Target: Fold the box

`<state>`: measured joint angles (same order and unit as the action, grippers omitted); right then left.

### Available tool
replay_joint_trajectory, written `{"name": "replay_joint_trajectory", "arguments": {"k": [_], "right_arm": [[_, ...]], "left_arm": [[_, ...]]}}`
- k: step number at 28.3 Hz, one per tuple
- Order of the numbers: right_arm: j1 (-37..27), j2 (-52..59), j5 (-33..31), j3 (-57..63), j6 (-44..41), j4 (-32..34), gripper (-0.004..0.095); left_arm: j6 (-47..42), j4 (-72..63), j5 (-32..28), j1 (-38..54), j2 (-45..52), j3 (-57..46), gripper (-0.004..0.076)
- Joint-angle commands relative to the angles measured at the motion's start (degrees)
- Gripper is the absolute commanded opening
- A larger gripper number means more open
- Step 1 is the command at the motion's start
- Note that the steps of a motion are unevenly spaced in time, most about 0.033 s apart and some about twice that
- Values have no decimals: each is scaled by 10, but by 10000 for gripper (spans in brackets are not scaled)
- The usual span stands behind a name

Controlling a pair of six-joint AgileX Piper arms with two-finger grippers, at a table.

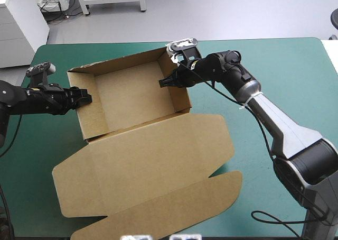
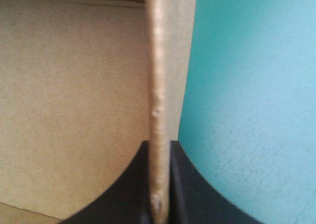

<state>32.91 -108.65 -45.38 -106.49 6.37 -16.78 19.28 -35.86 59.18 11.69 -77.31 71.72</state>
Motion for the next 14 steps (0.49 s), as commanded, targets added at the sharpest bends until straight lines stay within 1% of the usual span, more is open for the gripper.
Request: {"name": "replay_joint_trajectory", "arguments": {"k": [1,2,4,5,9,14], "right_arm": [[6,37,20,-17,-1,-27,-13],[6,37,15,-17,-1,-24,-13],[5,37,-2,-17,-2,-13,-13],[5,37,-14,-17,-16,5,-13],[5,37,-48,-17,-41,52,-13],[5,37,-113,-17,-48,72,-13]], "left_arm": [[-28,15,-36,-3,18,16,281],[-28,14,-35,-3,18,16,238],[-28,5,-26,-3,18,16,83],[-24,4,-20,-5,18,16,-13],[-27,4,-25,-29,18,16,-10],[-39,13,-74,-100,15,16,-10]]}}
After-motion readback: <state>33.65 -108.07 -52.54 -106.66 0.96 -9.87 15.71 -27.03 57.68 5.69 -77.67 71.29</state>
